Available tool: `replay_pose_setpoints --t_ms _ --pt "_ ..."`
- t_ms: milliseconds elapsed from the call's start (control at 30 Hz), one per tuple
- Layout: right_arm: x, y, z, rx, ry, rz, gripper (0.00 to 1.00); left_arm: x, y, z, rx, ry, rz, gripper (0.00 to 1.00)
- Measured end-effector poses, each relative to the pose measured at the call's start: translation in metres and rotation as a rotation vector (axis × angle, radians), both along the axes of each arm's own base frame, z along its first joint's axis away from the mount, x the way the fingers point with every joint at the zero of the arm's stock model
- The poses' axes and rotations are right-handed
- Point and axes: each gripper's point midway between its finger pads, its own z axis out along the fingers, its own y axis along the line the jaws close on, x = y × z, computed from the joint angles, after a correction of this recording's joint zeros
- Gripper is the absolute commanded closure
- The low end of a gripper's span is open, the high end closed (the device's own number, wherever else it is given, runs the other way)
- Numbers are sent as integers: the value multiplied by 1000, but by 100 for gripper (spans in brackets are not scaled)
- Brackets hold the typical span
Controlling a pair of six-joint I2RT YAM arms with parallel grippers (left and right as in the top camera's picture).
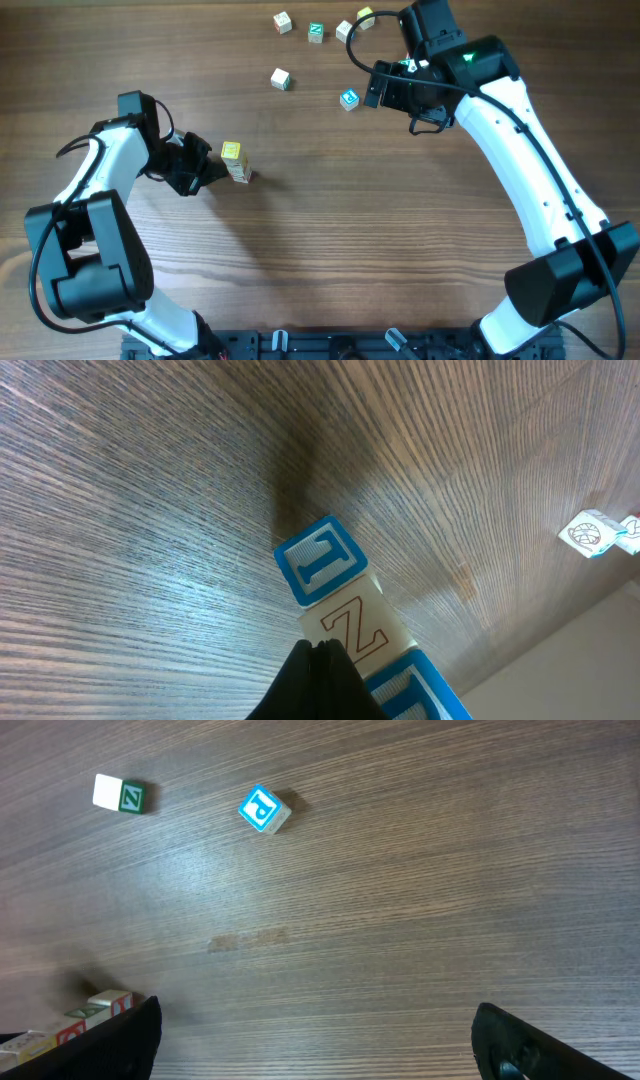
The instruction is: Form a tower
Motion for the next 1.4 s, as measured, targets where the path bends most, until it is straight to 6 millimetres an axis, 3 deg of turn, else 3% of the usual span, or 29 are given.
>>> replay_pose_setpoints --t_ms 1400 --pt "0 0 0 0 0 0 1 -4 0 -2 14 18 -6 96"
